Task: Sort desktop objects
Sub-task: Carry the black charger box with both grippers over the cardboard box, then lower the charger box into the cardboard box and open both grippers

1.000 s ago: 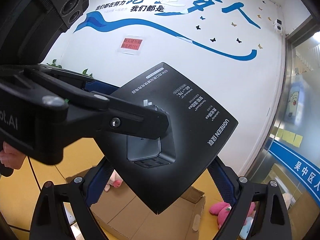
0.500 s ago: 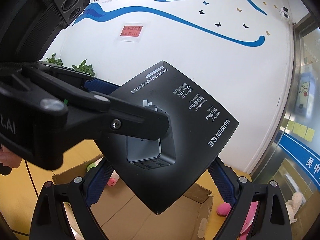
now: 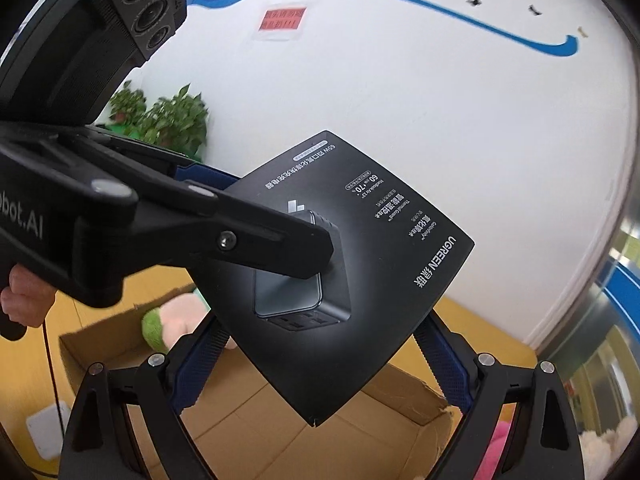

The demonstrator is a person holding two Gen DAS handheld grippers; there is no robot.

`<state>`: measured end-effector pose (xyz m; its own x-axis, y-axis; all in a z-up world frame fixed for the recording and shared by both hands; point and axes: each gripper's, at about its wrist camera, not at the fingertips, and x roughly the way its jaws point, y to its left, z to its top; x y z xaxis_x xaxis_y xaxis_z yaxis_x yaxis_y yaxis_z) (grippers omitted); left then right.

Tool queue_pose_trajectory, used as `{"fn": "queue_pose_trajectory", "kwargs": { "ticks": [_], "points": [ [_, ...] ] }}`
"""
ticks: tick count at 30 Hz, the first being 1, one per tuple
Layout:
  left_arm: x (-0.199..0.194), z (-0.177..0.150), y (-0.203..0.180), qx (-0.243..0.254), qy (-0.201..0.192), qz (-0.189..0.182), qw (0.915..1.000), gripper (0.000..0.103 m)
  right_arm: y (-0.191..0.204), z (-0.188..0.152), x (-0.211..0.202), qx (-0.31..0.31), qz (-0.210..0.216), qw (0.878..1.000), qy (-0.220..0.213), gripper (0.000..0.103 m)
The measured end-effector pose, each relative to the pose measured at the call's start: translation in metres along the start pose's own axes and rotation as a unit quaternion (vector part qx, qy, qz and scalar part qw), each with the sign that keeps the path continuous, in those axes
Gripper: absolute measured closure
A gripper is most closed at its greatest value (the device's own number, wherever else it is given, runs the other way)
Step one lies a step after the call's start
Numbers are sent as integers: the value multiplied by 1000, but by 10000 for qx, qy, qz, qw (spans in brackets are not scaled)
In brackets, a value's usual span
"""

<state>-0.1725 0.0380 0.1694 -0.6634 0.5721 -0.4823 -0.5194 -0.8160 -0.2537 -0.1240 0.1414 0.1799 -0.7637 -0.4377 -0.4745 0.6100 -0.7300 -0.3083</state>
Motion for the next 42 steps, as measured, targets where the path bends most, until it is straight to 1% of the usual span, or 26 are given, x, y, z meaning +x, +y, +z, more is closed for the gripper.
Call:
{"fn": "queue_pose_trajectory", "kwargs": {
  "ticks": [2, 4, 8, 9, 12, 15, 17, 21, 25, 27, 28, 29, 30, 32, 33, 35, 37, 39, 40, 42],
  "points": [
    [21, -4, 19, -218, 120, -87, 9997, 36, -7, -4, 24, -45, 185, 9997, 181, 10],
    [47, -12, 42, -632, 311, -123, 9974, 36, -14, -11, 49, -67, 368, 9985, 395, 11],
    [90, -30, 69, -1021, 746, 2, 9920, 36, -23, -32, 104, 23, 764, 9930, 905, 11],
    [100, -35, 76, -1115, 878, 30, 9899, 36, -25, -42, 120, 52, 894, 9902, 1069, 11],
    [129, -53, 94, -1448, 1310, 109, 9807, 36, -27, -64, 152, 168, 1201, 9824, 1420, 11],
    [147, -65, 103, -1601, 1575, 258, 9741, 36, -27, -84, 178, 331, 1436, 9740, 1720, 13],
    [157, -71, 106, -1641, 1767, 370, 9698, 36, -27, -94, 191, 424, 1539, 9688, 1894, 14],
    [175, -73, 101, -1376, 2135, 754, 9643, 36, -27, -112, 213, 597, 1700, 9589, 2190, 16],
    [188, -73, 102, -1451, 2434, 1066, 9531, 36, -28, -127, 224, 812, 1842, 9517, 2317, 18],
    [193, -76, 104, -1406, 2564, 1195, 9488, 36, -28, -132, 230, 820, 1845, 9494, 2405, 22],
    [196, -77, 106, -1375, 2691, 1293, 9444, 37, -28, -134, 232, 829, 1864, 9480, 2444, 23],
    [198, -79, 107, -1329, 2740, 1366, 9427, 37, -25, -135, 231, 858, 1906, 9464, 2463, 24],
    [199, -77, 109, -1324, 2697, 1360, 9441, 37, -25, -136, 230, 892, 1935, 9460, 2444, 24],
    [194, -73, 112, -1416, 2597, 1332, 9459, 39, -27, -135, 227, 934, 1847, 9483, 2404, 24],
    [188, -70, 112, -1421, 2509, 1325, 9483, 39, -29, -135, 224, 976, 1825, 9487, 2390, 24],
    [168, -60, 105, -1208, 2251, 1467, 9556, 39, -29, -134, 214, 886, 1688, 9511, 2428, 24],
    [136, -44, 91, -926, 1827, 1543, 9666, 39, -30, -123, 191, 751, 1562, 9578, 2295, 22],
    [102, -33, 77, -780, 1447, 1471, 9754, 39, -33, -112, 157, 722, 1389, 9650, 2104, 13],
    [80, -27, 67, -691, 1237, 1440, 9794, 39, -31, -107, 141, 658, 1261, 9696, 1990, 11],
    [40, -20, 50, -507, 869, 1375, 9854, 37, -23, -96, 97, 458, 1054, 9803, 1609, 2]
  ]
}}
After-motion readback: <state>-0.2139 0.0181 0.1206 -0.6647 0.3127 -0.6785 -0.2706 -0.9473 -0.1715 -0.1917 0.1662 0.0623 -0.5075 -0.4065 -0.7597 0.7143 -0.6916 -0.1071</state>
